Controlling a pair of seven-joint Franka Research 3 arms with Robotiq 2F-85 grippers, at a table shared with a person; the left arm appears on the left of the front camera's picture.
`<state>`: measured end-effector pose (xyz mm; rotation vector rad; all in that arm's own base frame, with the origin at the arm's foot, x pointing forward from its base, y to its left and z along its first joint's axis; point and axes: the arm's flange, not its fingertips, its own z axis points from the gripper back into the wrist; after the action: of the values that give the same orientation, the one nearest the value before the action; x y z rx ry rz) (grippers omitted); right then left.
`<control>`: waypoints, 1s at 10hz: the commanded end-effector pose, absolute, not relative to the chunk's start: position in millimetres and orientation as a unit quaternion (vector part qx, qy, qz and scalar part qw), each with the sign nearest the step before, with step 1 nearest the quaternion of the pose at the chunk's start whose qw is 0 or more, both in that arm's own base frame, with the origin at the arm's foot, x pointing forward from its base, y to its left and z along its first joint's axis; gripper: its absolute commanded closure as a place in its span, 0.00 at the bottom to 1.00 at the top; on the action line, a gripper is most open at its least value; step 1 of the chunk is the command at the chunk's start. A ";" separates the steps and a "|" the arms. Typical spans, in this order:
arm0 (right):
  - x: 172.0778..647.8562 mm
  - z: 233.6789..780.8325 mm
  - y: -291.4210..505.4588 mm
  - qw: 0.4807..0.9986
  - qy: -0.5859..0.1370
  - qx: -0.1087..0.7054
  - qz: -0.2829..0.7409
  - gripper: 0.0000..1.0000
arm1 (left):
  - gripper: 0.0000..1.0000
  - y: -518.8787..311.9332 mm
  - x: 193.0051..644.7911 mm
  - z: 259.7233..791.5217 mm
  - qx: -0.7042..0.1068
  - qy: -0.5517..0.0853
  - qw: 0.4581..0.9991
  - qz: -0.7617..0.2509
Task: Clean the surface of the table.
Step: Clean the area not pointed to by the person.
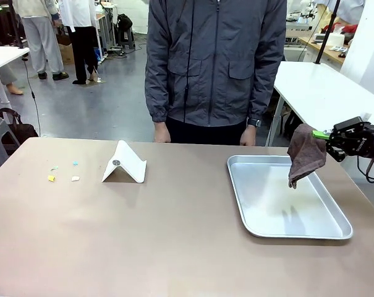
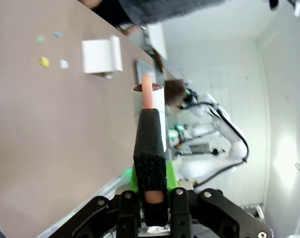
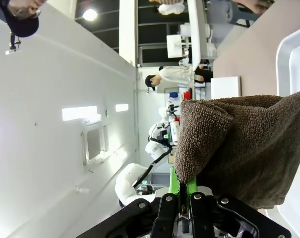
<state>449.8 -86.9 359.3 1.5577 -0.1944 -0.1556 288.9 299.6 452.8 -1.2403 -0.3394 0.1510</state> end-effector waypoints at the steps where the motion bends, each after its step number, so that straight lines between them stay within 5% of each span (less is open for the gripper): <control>1: 452.6 363.6 -85.3 0.698 -0.091 0.707 -0.065 0.95 | 0.78 273.1 299.8 461.8 -0.511 -0.157 0.834 0.135; 6: 452.6 363.6 -85.3 0.698 -0.091 0.707 -0.065 0.95 | 0.78 259.0 365.0 430.3 -0.456 -0.063 0.868 0.186; 10: 452.6 363.6 -85.3 0.698 -0.091 0.707 -0.065 0.95 | 0.78 255.7 406.7 387.4 -0.407 -0.065 0.881 0.234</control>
<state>449.9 -86.9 359.3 1.5582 -0.1940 -0.1553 398.7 257.0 383.8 -0.8685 -0.1244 0.4502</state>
